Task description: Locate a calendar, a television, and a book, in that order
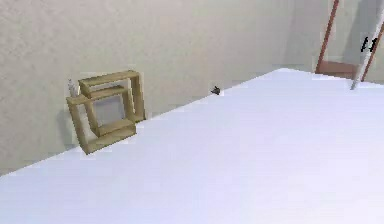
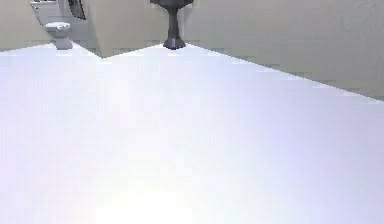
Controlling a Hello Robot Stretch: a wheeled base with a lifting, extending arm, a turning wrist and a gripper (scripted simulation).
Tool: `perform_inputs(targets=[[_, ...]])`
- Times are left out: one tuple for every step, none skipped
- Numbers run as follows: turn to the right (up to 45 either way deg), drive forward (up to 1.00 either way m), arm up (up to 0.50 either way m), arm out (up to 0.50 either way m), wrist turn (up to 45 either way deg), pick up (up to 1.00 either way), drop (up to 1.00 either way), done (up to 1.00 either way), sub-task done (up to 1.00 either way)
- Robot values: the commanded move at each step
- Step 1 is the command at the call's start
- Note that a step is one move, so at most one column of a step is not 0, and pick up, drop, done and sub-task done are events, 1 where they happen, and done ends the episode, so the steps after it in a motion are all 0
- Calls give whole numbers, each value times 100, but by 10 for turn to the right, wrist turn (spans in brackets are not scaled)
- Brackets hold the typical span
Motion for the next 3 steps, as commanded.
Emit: perform_inputs(targets=[[300, 0, 0, 0, 0, 0, 0, 0, 0], [0, 100, 0, 0, 0, 0, 0, 0, 0], [0, 100, 0, 0, 0, 0, 0, 0, 0]])
